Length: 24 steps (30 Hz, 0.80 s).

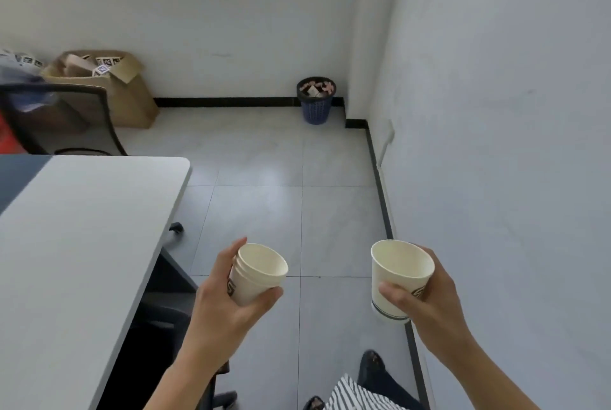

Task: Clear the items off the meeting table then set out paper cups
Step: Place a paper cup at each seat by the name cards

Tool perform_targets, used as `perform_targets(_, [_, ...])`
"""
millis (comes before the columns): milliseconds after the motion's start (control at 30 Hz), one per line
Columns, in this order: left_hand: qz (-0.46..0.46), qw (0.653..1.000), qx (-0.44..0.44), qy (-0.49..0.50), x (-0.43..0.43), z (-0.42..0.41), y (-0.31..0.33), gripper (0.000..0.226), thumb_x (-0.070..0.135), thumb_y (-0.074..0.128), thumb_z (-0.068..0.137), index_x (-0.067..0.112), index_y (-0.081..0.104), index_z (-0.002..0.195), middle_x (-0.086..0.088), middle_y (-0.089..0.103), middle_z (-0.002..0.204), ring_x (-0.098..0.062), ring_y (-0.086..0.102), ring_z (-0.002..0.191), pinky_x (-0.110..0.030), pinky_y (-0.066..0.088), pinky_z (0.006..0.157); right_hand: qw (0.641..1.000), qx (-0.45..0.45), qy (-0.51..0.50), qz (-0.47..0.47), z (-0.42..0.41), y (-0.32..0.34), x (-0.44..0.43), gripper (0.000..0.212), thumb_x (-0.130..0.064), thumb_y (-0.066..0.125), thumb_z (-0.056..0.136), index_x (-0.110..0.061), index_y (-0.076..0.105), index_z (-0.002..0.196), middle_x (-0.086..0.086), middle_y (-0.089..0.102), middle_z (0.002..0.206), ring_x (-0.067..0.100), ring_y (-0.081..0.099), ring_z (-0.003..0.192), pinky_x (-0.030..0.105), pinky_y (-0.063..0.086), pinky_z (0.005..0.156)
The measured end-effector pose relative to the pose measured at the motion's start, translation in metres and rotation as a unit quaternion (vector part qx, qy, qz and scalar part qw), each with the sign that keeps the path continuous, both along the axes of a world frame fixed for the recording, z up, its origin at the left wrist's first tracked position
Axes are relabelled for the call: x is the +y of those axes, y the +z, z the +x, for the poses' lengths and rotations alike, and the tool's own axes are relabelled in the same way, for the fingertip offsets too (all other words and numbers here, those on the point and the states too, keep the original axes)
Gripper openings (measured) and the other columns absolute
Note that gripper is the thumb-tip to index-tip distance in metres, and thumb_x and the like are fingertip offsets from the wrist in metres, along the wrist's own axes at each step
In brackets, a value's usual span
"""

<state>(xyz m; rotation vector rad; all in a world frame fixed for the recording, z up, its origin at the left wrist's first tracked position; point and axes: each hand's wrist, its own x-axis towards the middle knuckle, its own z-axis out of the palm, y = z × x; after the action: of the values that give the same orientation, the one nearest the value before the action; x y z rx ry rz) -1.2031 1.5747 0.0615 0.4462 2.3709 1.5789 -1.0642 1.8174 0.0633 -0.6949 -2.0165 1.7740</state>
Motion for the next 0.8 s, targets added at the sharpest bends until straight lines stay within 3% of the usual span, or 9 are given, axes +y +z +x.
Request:
perform_targets(100, [0.005, 0.999, -0.004, 0.054, 0.005, -0.038, -0.007, 0.077, 0.029, 0.087, 0.062, 0.048, 0.045, 0.125, 0.023, 0.060, 0.100, -0.004, 0.060, 0.090, -0.031, 0.060, 0.072, 0.999, -0.009, 0.052, -0.001, -0.065, -0.009, 0.020, 0.059, -0.045, 0.076, 0.049, -0.027, 0.059, 0.102, -0.008, 0.067, 0.093, 0.005, 0.064, 0.081, 0.017, 0.054, 0.066])
perform_targets(233, [0.012, 0.989, -0.013, 0.148, 0.014, -0.093, -0.013, 0.079, 0.047, 0.084, 0.052, 0.051, 0.046, 0.122, 0.025, 0.061, 0.102, -0.002, 0.060, 0.093, -0.005, 0.048, 0.069, 0.992, -0.012, 0.129, 0.008, -0.165, -0.018, 0.053, 0.056, -0.047, 0.075, 0.049, -0.026, 0.058, 0.098, -0.004, 0.066, 0.088, 0.003, 0.062, 0.075, 0.017, 0.053, 0.061])
perform_targets(300, [0.015, 0.981, -0.014, 0.194, 0.021, -0.121, -0.014, 0.079, 0.047, 0.083, 0.051, 0.050, 0.047, 0.122, 0.025, 0.061, 0.103, -0.002, 0.060, 0.092, -0.005, 0.049, 0.067, 0.985, -0.010, 0.169, 0.011, -0.218, -0.019, 0.068, 0.055, -0.047, 0.074, 0.049, -0.025, 0.057, 0.097, -0.001, 0.065, 0.083, 0.001, 0.061, 0.071, 0.017, 0.054, 0.058])
perform_targets(400, [0.015, 0.965, -0.005, 0.263, 0.028, -0.155, -0.007, 0.075, 0.025, 0.088, 0.062, 0.052, 0.046, 0.119, 0.027, 0.060, 0.102, 0.000, 0.059, 0.092, -0.008, 0.050, 0.069, 0.972, -0.013, 0.234, 0.024, -0.295, -0.014, 0.078, 0.054, -0.049, 0.074, 0.049, -0.024, 0.058, 0.094, -0.001, 0.066, 0.079, 0.002, 0.060, 0.066, 0.015, 0.050, 0.051])
perform_targets(500, [0.007, 0.943, -0.001, 0.333, 0.026, -0.173, -0.006, 0.076, 0.013, 0.085, 0.065, 0.047, 0.045, 0.120, 0.034, 0.058, 0.100, 0.008, 0.057, 0.092, -0.002, 0.046, 0.069, 0.943, -0.014, 0.329, 0.036, -0.367, -0.007, 0.072, 0.053, -0.052, 0.072, 0.052, -0.026, 0.059, 0.095, -0.011, 0.068, 0.079, 0.001, 0.061, 0.063, 0.014, 0.048, 0.051])
perform_targets(700, [0.009, 0.885, -0.027, 0.465, 0.001, -0.188, -0.015, 0.075, 0.012, 0.085, 0.065, 0.046, 0.046, 0.119, 0.034, 0.058, 0.102, 0.007, 0.057, 0.095, 0.000, 0.044, 0.070, 0.873, -0.017, 0.486, 0.033, -0.465, -0.003, 0.010, 0.057, -0.055, 0.070, 0.057, -0.025, 0.060, 0.104, -0.001, 0.066, 0.090, 0.005, 0.063, 0.069, 0.020, 0.053, 0.055])
perform_targets(800, [0.006, 0.863, -0.029, 0.505, -0.023, -0.208, -0.022, 0.073, 0.012, 0.085, 0.067, 0.043, 0.045, 0.120, 0.038, 0.057, 0.101, 0.011, 0.056, 0.093, 0.001, 0.044, 0.067, 0.844, -0.016, 0.534, 0.043, -0.501, -0.011, -0.035, 0.056, -0.054, 0.071, 0.060, -0.023, 0.060, 0.104, 0.002, 0.066, 0.089, 0.015, 0.064, 0.072, 0.024, 0.053, 0.057])
